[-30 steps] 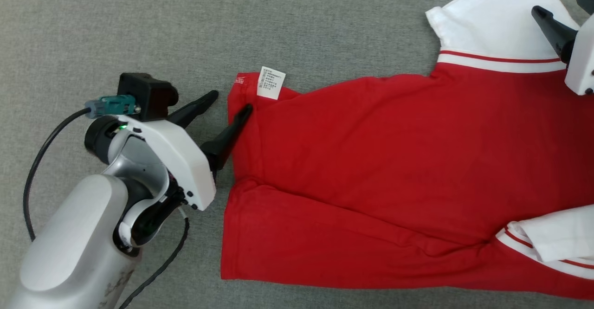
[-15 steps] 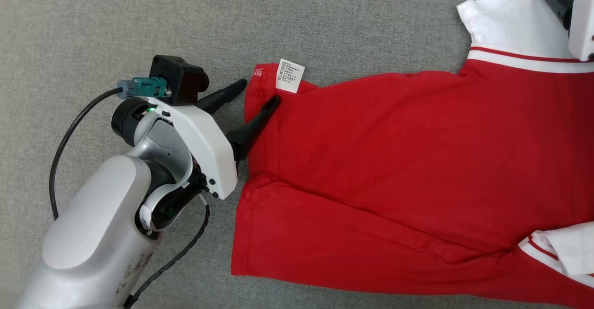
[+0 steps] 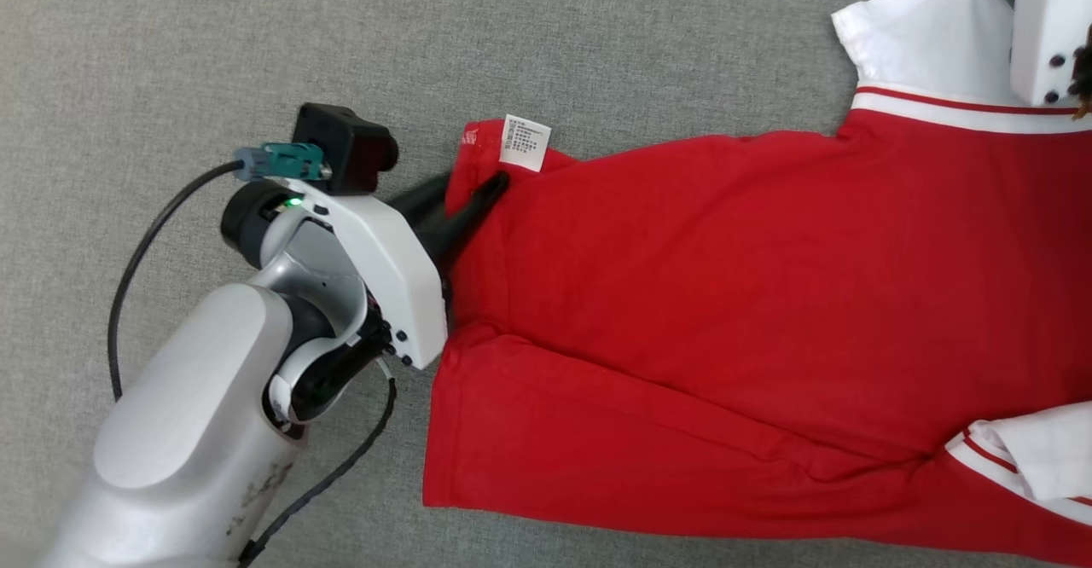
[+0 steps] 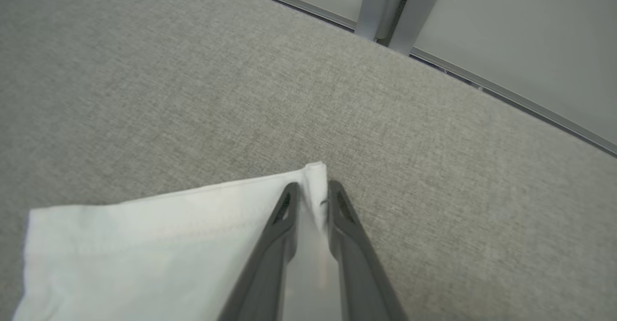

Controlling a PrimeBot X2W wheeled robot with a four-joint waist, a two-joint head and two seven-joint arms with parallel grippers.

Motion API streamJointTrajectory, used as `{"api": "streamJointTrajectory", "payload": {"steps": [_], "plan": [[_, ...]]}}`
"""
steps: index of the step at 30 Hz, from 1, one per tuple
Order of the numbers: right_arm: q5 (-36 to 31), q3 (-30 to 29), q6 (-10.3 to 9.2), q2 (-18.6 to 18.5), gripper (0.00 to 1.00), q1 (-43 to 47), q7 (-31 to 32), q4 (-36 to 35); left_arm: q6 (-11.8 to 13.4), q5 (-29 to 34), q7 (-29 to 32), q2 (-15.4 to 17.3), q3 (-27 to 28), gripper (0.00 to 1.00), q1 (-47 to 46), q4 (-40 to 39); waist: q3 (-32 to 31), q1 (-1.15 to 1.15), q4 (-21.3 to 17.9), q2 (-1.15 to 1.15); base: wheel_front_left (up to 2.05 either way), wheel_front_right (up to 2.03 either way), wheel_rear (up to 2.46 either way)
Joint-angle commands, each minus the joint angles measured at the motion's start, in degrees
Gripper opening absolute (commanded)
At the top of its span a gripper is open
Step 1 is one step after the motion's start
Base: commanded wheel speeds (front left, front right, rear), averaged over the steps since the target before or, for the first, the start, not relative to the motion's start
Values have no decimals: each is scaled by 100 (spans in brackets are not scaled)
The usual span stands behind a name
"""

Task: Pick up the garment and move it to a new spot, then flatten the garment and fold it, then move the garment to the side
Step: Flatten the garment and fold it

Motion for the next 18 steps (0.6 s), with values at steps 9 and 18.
{"api": "streamJointTrajectory", "payload": {"steps": [9, 18], "plan": [[462, -27, -2, -194, 0, 151, -929, 14, 161, -62, -280, 66, 170, 0, 193, -54, -352, 0, -193, 0, 0, 0, 0], [1069, -186, -2, -486, 0, 743, -1745, -665, 396, -204, -511, 177, 420, 0, 612, -218, -802, 0, -450, 0, 0, 0, 0]]}}
